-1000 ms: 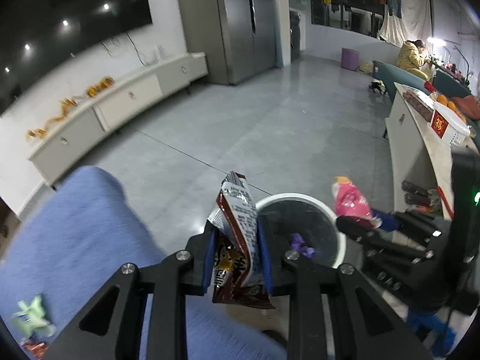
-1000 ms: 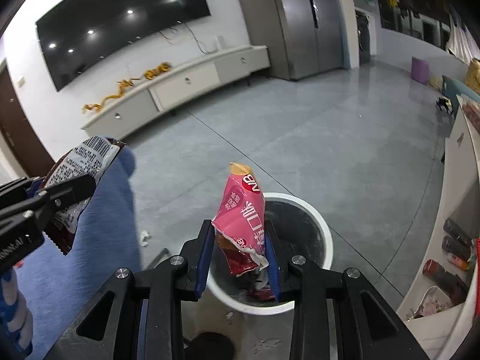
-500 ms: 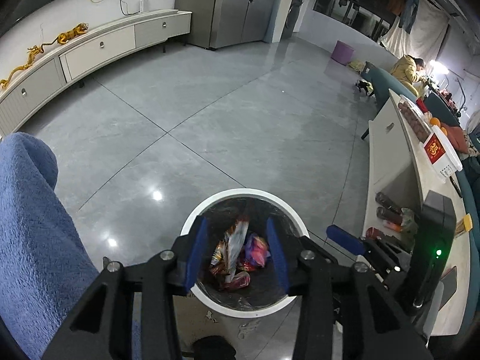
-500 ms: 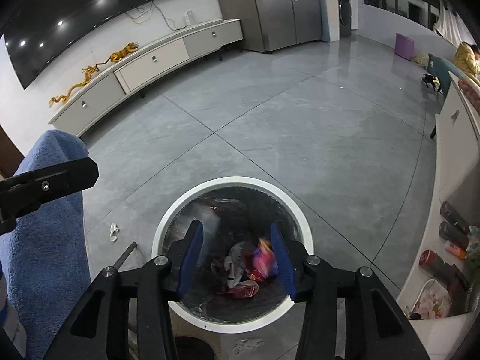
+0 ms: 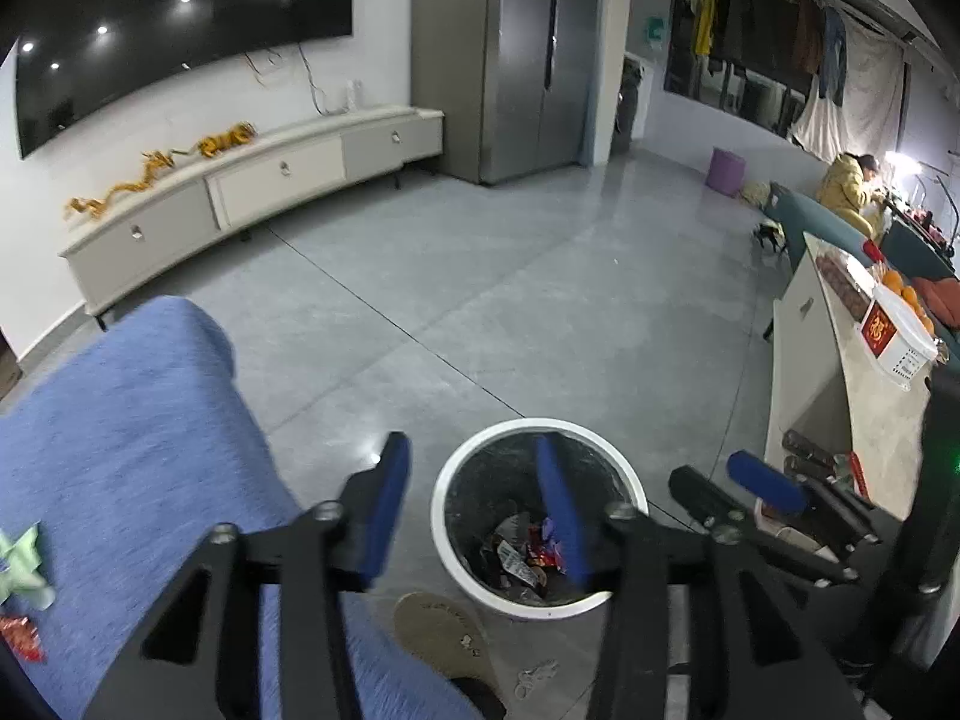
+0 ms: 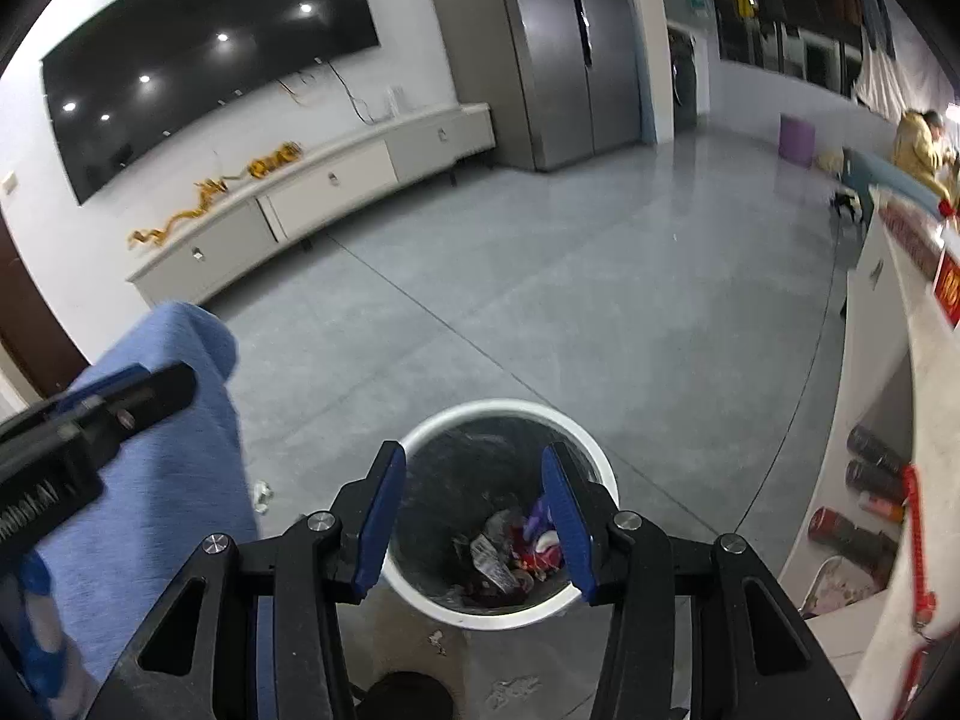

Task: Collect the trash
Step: 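Move both open tools back over the rug toward the remaining trash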

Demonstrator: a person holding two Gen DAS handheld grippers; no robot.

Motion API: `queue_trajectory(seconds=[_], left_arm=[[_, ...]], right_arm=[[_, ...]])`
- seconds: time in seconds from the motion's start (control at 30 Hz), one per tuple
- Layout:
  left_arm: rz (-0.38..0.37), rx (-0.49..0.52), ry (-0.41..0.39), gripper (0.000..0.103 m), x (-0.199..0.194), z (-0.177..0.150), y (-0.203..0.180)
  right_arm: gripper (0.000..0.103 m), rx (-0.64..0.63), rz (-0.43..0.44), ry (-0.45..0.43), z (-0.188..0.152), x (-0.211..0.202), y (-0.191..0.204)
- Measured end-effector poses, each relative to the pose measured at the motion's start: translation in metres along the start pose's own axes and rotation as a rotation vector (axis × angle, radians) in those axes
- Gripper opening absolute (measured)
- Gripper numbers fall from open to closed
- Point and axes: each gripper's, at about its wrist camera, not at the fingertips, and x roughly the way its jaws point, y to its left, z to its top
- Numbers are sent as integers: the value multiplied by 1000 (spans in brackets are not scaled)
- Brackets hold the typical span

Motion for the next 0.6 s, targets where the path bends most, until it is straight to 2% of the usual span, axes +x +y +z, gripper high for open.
queue_trajectory(seconds=[0.03,0.27,0.6], left_arm=[[8,-7,-23,62,-12,-2,2],[72,1,-155,62,-90,-18,15],[184,-51,-289,62,-182,-42,49]], right_arm=[[46,-6,2,-16,1,-9,5],[48,-76,36,-122,-3,-79,44],[51,-169,52,-201,-20,-140,87]])
